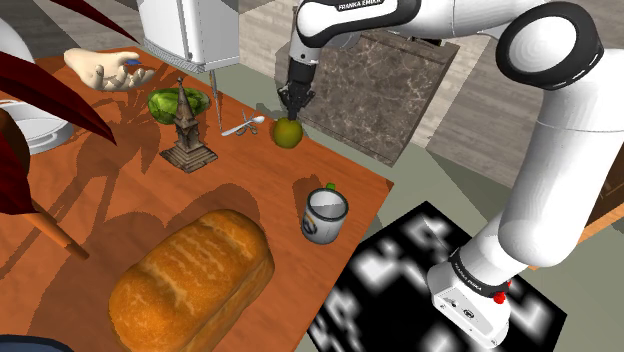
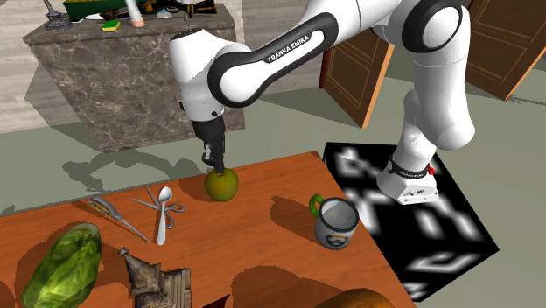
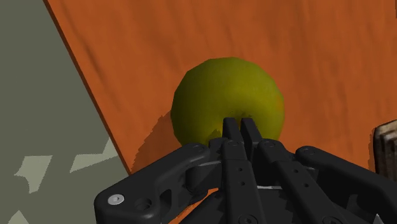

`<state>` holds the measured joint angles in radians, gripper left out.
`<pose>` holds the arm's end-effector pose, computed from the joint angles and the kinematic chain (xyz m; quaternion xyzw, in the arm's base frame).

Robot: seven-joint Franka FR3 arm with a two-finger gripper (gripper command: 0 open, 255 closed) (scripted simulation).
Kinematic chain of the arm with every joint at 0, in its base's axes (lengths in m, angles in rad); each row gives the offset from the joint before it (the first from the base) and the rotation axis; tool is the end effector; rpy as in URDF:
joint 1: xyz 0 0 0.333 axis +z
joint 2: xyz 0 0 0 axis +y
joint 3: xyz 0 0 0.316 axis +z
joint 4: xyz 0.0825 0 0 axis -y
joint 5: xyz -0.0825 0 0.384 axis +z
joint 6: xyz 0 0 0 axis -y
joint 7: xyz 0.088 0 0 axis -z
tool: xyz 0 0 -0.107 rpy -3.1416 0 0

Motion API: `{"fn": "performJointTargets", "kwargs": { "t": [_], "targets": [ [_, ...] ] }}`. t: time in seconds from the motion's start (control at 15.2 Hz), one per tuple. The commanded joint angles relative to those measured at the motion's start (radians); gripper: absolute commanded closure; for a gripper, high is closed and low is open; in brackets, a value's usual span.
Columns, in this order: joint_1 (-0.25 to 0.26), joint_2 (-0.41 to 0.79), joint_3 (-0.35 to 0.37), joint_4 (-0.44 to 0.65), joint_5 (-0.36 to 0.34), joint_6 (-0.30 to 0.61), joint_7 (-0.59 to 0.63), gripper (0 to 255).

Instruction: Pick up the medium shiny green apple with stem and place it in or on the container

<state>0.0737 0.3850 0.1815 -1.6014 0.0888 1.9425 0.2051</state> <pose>0.6431 0.1598 0.4088 -0.9970 -0.0022 0.0357 0.0687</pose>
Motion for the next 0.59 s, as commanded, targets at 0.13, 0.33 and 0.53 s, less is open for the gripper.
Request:
{"fn": "performJointTargets", "kwargs": {
  "t": [0.13, 0.33, 0.53],
  "targets": [
    [-0.001, -0.013, 0.001, 0.036, 0.000, -0.048, 0.005, 255],
    [-0.001, -0.020, 0.001, 0.066, 0.001, -0.085, 0.008, 255],
    [-0.001, -0.025, 0.002, 0.099, 0.000, -0.123, 0.013, 255]
  ]
}}
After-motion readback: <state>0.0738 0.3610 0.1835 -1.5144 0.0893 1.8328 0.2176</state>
